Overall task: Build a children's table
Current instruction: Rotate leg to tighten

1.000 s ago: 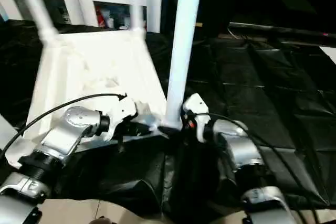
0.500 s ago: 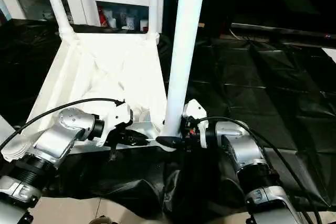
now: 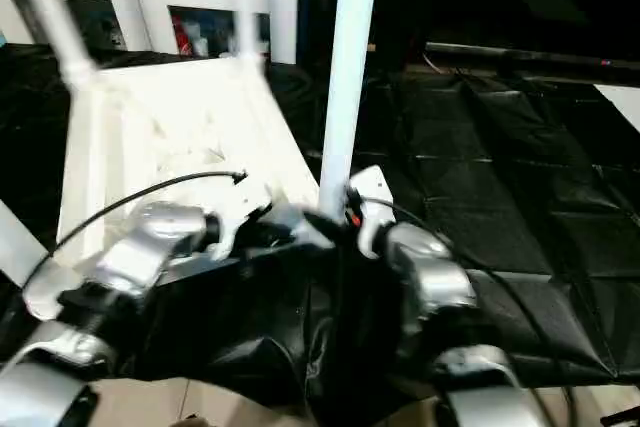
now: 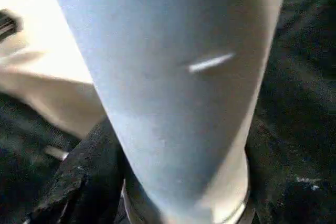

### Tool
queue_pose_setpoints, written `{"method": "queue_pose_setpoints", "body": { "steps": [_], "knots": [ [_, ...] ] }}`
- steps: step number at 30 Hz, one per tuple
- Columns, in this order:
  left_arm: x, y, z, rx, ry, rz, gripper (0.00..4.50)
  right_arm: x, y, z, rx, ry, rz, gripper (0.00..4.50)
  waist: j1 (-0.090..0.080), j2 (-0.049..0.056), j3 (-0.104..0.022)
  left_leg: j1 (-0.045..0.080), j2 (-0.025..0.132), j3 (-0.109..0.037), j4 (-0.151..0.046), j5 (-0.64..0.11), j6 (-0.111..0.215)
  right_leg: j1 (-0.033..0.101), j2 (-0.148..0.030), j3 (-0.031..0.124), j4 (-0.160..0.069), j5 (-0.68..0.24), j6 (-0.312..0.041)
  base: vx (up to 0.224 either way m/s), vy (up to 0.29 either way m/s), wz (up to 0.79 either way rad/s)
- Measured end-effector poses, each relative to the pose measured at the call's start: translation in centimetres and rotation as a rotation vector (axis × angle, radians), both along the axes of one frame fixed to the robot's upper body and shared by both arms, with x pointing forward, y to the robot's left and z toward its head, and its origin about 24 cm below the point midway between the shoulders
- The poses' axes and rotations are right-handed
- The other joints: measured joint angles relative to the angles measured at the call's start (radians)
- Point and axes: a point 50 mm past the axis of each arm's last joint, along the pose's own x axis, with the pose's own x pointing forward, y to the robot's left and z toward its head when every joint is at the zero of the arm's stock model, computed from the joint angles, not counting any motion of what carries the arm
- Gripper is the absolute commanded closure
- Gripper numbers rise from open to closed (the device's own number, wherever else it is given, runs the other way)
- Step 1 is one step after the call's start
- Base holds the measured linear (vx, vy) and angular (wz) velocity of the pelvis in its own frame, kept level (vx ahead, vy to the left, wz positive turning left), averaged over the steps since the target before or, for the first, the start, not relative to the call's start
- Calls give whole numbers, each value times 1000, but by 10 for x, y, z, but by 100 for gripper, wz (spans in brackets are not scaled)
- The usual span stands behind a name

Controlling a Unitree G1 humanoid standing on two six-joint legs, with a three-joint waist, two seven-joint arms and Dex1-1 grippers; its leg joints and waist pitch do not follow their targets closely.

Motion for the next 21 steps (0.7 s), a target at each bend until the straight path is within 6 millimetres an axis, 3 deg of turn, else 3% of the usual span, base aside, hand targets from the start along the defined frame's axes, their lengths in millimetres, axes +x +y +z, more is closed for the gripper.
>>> {"method": "queue_pose_setpoints", "body": {
  "steps": [4,7,12,21],
  "knots": [
    [3,-5,1,-9,-11,43,450,4,7,2,4,-21,-93,177,1,7,-1,-1,0,0,-3,-1,0,-2,0,0,-1,-1,1,0,0,0],
    [3,-4,1,-10,-11,44,450,4,9,1,5,-31,-98,107,1,9,0,-1,0,1,-5,0,0,-2,0,0,-1,-2,1,0,0,0],
    [2,-3,1,-11,-7,35,450,2,11,1,8,-36,-76,72,0,9,0,-1,0,1,-4,0,0,-2,0,0,-1,-2,1,0,0,0],
    [-13,21,3,-5,9,-127,450,-17,-7,4,-8,-43,264,72,5,7,0,-1,0,1,-6,-1,0,-3,1,0,-1,-3,0,0,0,0]
  ]
}}
